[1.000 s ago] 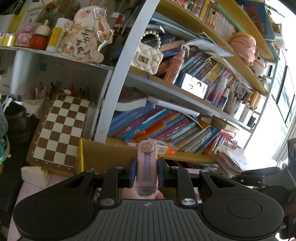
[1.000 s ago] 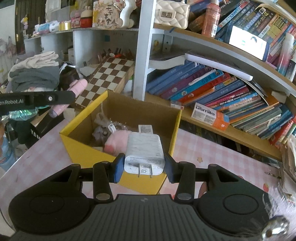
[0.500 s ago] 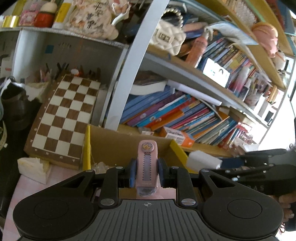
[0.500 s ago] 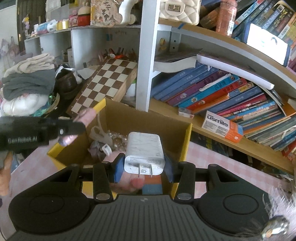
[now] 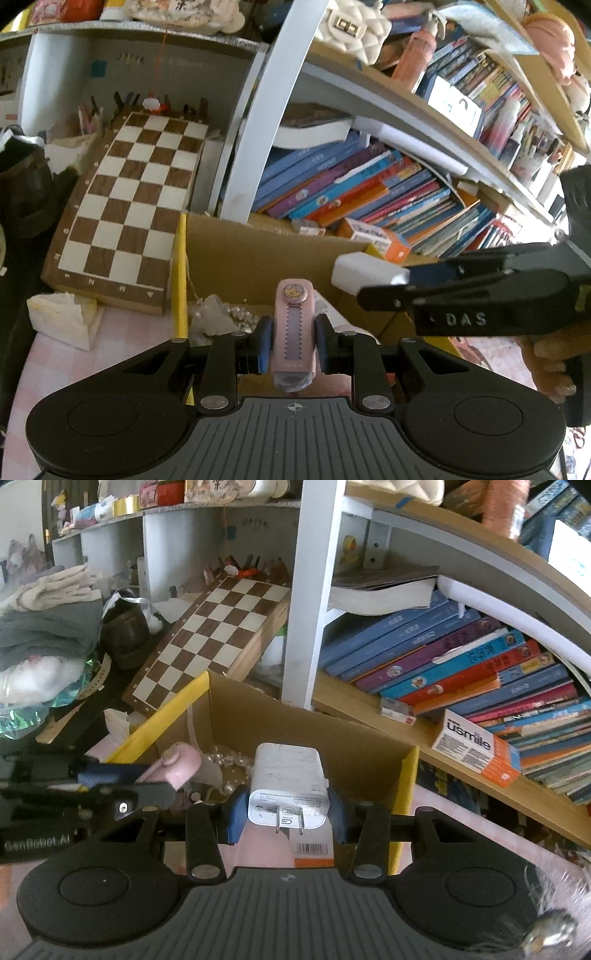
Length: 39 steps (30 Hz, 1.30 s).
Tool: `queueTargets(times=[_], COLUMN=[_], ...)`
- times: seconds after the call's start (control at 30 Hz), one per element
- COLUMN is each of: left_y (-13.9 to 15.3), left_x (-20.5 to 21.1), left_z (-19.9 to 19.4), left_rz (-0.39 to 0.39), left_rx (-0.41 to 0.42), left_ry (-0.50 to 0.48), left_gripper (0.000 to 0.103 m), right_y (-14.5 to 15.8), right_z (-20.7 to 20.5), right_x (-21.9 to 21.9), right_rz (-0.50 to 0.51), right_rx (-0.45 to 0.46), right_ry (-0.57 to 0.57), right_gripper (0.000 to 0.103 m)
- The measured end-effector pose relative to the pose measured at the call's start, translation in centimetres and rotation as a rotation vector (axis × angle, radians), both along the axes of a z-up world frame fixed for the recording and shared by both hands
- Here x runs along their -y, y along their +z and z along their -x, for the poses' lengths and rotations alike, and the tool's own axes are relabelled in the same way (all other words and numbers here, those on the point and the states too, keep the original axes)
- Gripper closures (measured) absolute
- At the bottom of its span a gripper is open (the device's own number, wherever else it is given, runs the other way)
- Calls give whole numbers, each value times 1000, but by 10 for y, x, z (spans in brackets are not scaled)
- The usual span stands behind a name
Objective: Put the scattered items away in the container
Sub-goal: 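Lower the eraser and charger plug into the box and open both grippers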
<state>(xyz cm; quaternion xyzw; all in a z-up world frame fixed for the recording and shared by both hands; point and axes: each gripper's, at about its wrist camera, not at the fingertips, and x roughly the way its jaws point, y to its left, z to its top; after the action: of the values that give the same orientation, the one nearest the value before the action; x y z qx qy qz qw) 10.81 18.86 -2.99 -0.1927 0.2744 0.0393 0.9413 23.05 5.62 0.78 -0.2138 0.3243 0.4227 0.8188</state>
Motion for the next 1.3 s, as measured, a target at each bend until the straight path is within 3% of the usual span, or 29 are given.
queueTargets(times=[0.53,0.6,0.73,0.77,1.3], left_y=[-12,-13,-10,-10,-12], left_x=[12,13,17,19,26], left_z=[-5,-5,0,1,4], left_rz=[-142,-157,-183,-195,-231], left_rx=[-58,-61,-33,-29,-20], left_ry=[-1,3,-8,-9,-36], left_gripper=[78,72,43,40,29], right_y=[-30,-33,-38,-39,-54], right_z=[-19,-20,-23,-23,-30], right_x=[-37,-40,-45,-47,-69], right_rz=[62,68,76,78,120], right_rx=[-38,-42,-50,-51,-72], right_ry=[59,65,78,80,134], right_gripper=[60,60,60,60,61])
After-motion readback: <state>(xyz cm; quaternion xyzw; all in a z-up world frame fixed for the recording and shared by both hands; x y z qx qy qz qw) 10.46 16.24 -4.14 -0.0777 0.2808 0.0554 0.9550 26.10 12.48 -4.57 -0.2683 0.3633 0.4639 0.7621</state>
